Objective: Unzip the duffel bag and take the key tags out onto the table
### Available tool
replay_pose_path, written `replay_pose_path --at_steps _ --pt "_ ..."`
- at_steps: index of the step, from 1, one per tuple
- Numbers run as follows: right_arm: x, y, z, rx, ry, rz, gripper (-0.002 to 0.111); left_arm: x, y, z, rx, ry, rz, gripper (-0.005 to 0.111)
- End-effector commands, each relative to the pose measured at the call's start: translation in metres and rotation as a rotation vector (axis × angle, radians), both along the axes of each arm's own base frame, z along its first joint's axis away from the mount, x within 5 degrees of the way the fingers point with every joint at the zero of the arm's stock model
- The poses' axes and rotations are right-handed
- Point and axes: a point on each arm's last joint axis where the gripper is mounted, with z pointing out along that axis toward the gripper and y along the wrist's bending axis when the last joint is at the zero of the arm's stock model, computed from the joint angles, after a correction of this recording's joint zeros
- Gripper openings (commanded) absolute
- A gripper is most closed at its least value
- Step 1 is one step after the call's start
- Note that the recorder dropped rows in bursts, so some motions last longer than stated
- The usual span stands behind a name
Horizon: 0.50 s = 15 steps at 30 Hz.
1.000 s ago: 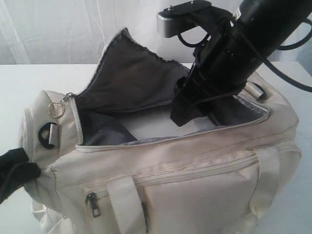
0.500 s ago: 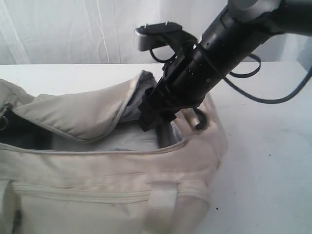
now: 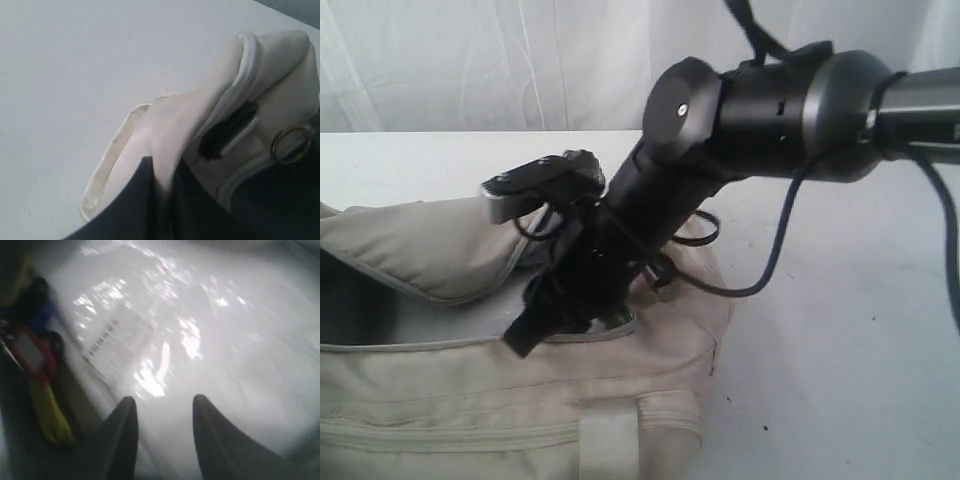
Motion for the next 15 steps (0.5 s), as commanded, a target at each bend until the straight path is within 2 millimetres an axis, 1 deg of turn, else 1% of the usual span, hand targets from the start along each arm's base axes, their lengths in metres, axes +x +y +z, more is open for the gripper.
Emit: replay_pose_path --at_steps 1,3,6,7,8,9,10,11,12,13,14,15 --pt "-0.013 0.036 -0.013 0.132 -0.102 0.027 0.027 0.0 -0.002 0.006 0.007 -0.026 -0.041 0.0" --pt "-0.009 0.045 -0.025 0.147 -0.149 -0.033 0.025 0.0 -0.002 0.006 0.007 -0.026 -0.041 0.0" --pt "0.001 0.051 -0.042 0.148 -0.171 -0.111 0.023 0.0 -0.002 0.006 0.007 -0.024 -0.039 0.0" --pt "0.003 0.053 -0.045 0.155 -0.187 -0.129 0.023 0.0 -0.002 0.006 0.007 -0.024 -0.039 0.0" --pt "0.01 0.057 -0.044 0.194 -0.239 -0.174 0.023 0.0 -0.002 0.006 0.012 -0.023 -0.043 0.0" --pt "0.013 0.059 -0.041 0.218 -0.267 -0.198 0.023 0.0 -0.002 0.006 0.023 -0.02 -0.05 0.0" --pt "0.022 0.064 -0.028 0.279 -0.33 -0.245 0.023 0.0 -0.002 0.006 0.045 -0.013 -0.065 0.0" --pt "0.025 0.066 -0.021 0.307 -0.356 -0.262 0.023 0.0 -0.002 0.005 0.048 -0.009 -0.07 0.0" --pt "0.034 0.072 -0.003 0.38 -0.426 -0.307 0.023 0.0 -0.002 0.005 0.052 -0.008 -0.073 0.0" --pt "0.04 0.075 0.004 0.417 -0.468 -0.338 0.023 0.0 -0.002 0.005 0.052 -0.008 -0.073 0.0" --pt "0.052 0.081 0.016 0.488 -0.56 -0.407 0.023 0.0 -0.002 0.005 0.056 -0.007 -0.076 0.0" --pt "0.066 0.084 0.019 0.533 -0.629 -0.471 0.023 0.0 -0.002 0.005 0.064 -0.007 -0.082 0.0"
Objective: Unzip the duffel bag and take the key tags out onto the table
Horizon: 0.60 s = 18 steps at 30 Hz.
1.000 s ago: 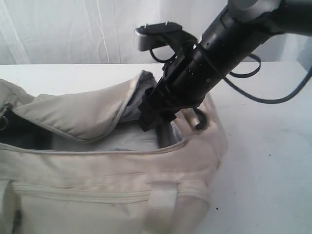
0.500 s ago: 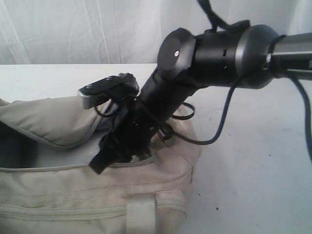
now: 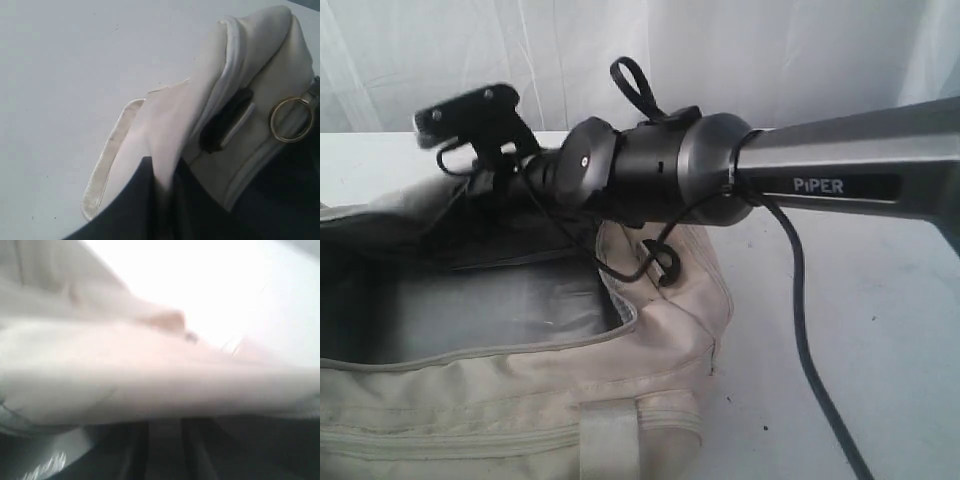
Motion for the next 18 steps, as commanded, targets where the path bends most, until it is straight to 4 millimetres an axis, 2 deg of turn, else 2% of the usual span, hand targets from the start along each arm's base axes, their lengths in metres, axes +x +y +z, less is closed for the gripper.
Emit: replay_pose_path --at_steps 1,3,5,6,9,12,15,18 --pt "0.041 0.014 0.019 0.17 -0.203 -0.187 0.023 0.0 0.0 0.007 0.025 -0.032 -0.025 0.0" --pt "0.063 0.018 0.0 0.177 -0.065 -0.21 0.023 0.0 0.0 0.007 0.036 -0.031 -0.034 0.0" --pt "0.072 0.019 -0.011 0.161 0.071 -0.193 0.023 0.0 0.0 0.007 0.038 -0.03 -0.035 0.0" --pt "0.069 0.019 -0.008 0.142 0.102 -0.159 0.023 0.0 0.0 0.007 0.038 -0.029 -0.034 0.0" --pt "0.05 0.014 0.017 0.042 0.062 0.028 0.023 0.0 0.001 0.008 0.079 -0.035 -0.041 0.0" --pt "0.034 0.007 0.032 -0.022 0.088 0.159 0.023 0.001 0.008 0.021 0.201 -0.095 -0.027 0.0" --pt "0.019 0.001 0.032 -0.13 0.159 0.288 0.023 -0.002 0.015 0.04 0.244 -0.182 0.038 0.0" --pt "0.006 -0.006 0.019 -0.256 0.266 0.41 0.023 -0.007 0.018 0.054 0.232 -0.219 0.073 0.0"
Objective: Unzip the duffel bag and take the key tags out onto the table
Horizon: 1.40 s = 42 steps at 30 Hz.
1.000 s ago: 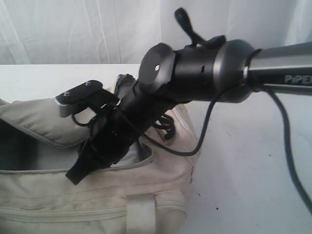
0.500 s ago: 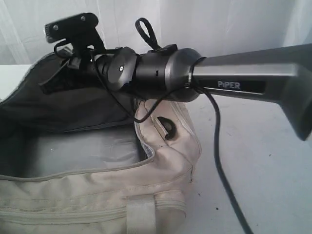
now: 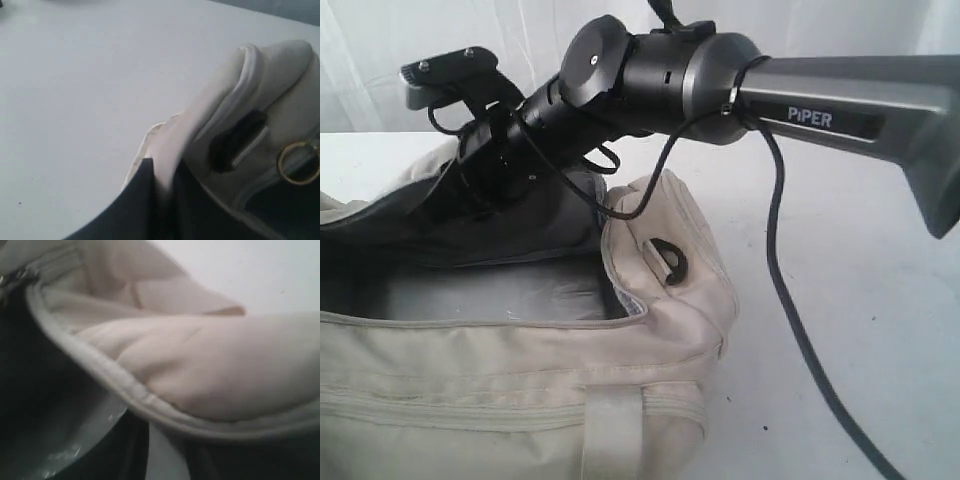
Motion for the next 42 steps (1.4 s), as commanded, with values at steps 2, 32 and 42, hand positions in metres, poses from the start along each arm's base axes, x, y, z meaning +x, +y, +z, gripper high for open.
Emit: replay_pose_path --at_steps 2,32,42 --pt "-0.02 -0.011 -0.02 -0.205 0.141 0.212 0.023 -0.008 0.008 0.033 0.083 -0.15 0.031 0.0" --pt "0.058 0.033 -0.087 0.185 0.03 -0.439 0.023 -0.011 -0.003 -0.008 0.019 0.066 -0.09 0.0" --pt "0.03 0.022 -0.002 0.22 0.037 -0.24 0.023 -0.011 -0.004 -0.008 0.034 0.078 -0.11 0.0"
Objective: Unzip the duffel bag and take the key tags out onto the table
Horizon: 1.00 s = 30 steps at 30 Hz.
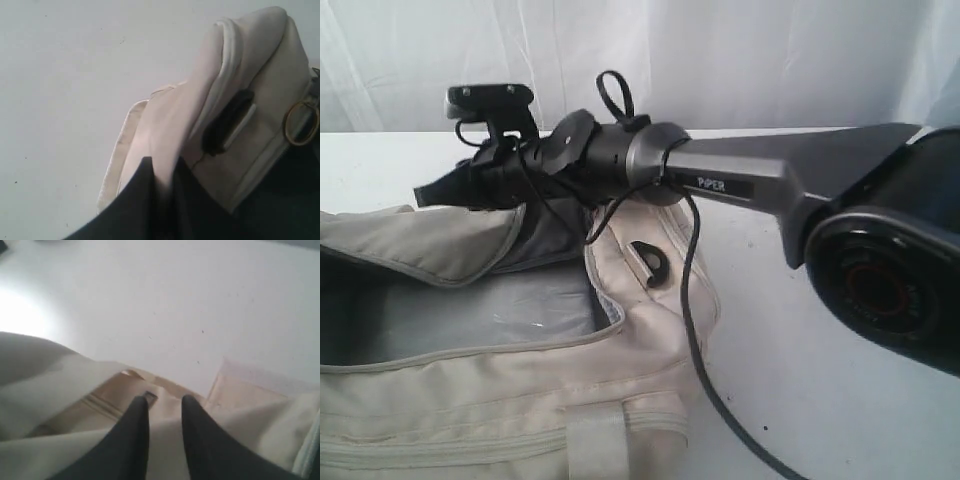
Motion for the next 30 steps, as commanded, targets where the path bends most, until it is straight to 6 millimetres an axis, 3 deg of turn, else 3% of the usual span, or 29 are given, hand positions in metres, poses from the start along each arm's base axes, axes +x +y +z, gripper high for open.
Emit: replay_pose_path --at_steps 1,2,5,9,11,14,19,21,27,30 --pt "-0.027 -0.01 0.058 -0.023 -0.028 0.224 0.023 -0.001 0.0 0.003 0.043 -0.022 -0.034 0.0" --pt "-0.045 -0.012 0.055 -0.105 0.012 0.428 0.023 -0.001 0.0 0.003 0.046 -0.021 -0.036 0.0" --pt "-0.078 -0.018 0.036 -0.235 0.145 0.77 0.023 -0.001 0.0 0.003 0.049 -0.022 -0.036 0.0" --pt "-0.101 -0.007 0.003 -0.372 0.159 0.904 0.024 -0.001 0.001 0.003 0.054 -0.02 -0.034 0.0" --pt "-0.116 0.007 -0.011 -0.38 0.048 0.987 0.026 -0.001 0.001 0.003 0.054 -0.021 -0.035 0.0" --pt "-0.122 0.028 -0.023 -0.367 -0.148 0.971 0.037 -0.001 0.001 0.003 0.054 -0.021 -0.035 0.0" --pt "-0.127 0.058 -0.036 -0.325 -0.364 0.791 0.077 -0.001 0.001 0.003 0.054 -0.021 -0.035 0.0" --pt "-0.133 0.067 -0.041 -0.31 -0.409 0.74 0.086 -0.001 0.001 0.003 0.054 -0.021 -0.035 0.0" --pt "-0.165 0.086 -0.052 -0.292 -0.472 0.737 0.088 -0.001 0.001 0.003 0.054 -0.023 -0.036 0.0" --pt "-0.171 0.094 -0.05 -0.264 -0.547 0.66 0.088 -0.001 0.001 0.003 0.054 -0.023 -0.036 0.0"
